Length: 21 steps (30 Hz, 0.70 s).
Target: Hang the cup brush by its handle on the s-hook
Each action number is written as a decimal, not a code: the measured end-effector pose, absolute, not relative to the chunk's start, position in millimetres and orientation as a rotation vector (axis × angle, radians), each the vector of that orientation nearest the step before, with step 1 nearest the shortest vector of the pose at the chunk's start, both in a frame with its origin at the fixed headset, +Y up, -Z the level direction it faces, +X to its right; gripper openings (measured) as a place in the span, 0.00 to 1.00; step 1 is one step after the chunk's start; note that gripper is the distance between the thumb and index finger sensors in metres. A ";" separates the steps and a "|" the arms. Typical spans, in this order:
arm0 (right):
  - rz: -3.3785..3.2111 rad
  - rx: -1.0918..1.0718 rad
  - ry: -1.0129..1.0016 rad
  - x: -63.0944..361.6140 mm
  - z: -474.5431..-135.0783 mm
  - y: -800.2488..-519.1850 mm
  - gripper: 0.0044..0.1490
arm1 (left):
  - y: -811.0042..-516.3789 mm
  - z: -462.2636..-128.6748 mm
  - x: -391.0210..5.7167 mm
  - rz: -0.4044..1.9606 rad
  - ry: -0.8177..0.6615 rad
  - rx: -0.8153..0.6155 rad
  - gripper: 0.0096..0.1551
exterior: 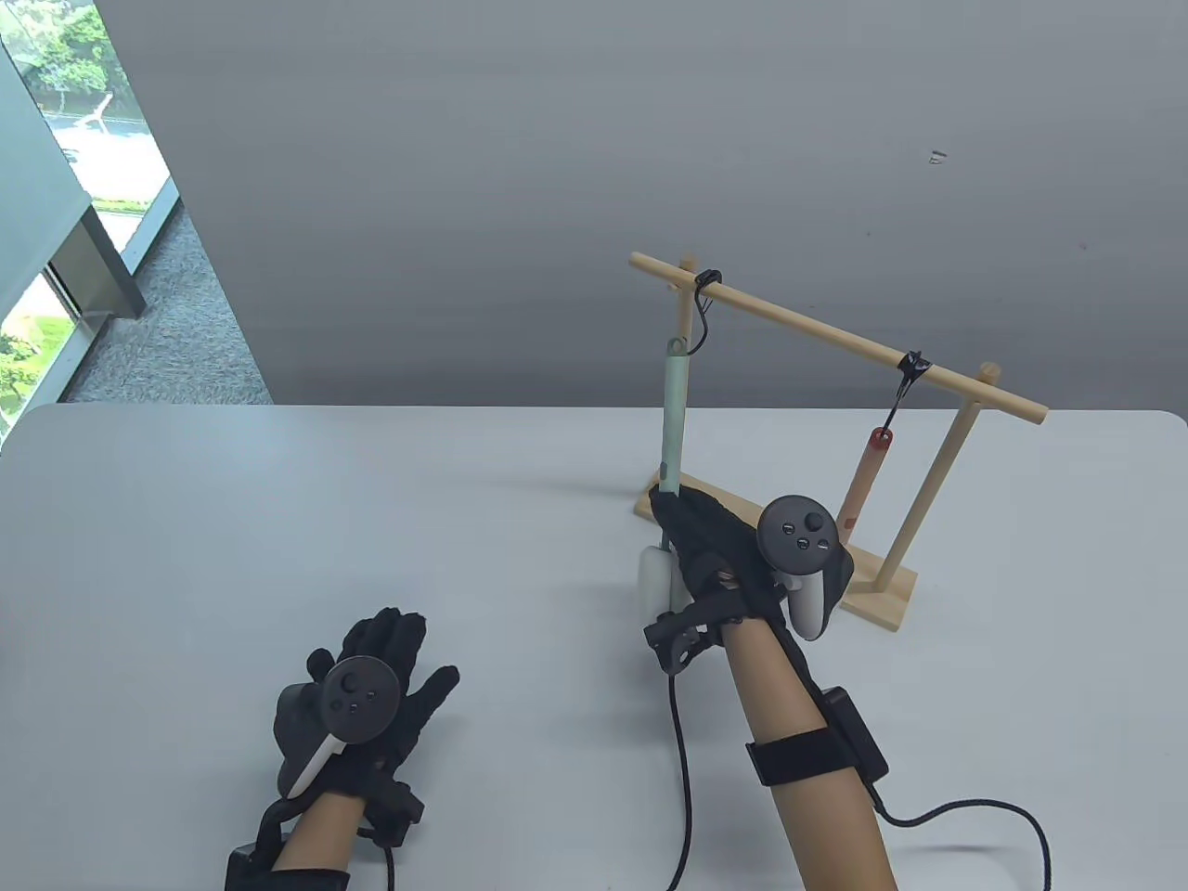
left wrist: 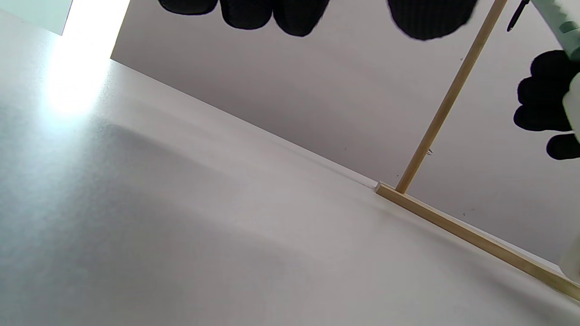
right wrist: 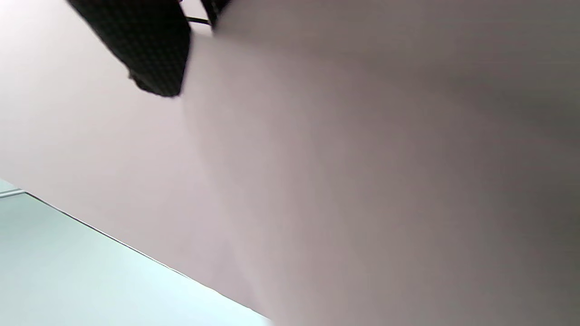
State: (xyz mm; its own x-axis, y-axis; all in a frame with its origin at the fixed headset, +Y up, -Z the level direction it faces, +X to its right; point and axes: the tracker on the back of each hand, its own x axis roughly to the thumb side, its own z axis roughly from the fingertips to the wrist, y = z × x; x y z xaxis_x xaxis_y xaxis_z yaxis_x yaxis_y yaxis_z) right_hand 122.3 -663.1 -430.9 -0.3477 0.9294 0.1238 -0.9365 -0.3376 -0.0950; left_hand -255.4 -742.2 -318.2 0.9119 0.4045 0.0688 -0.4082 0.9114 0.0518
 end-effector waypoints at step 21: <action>1.945 -0.048 -0.111 135.4 -435.5 -691.4 0.33 | -744.0 -318.3 -251.1 0.389 -0.068 0.038 0.45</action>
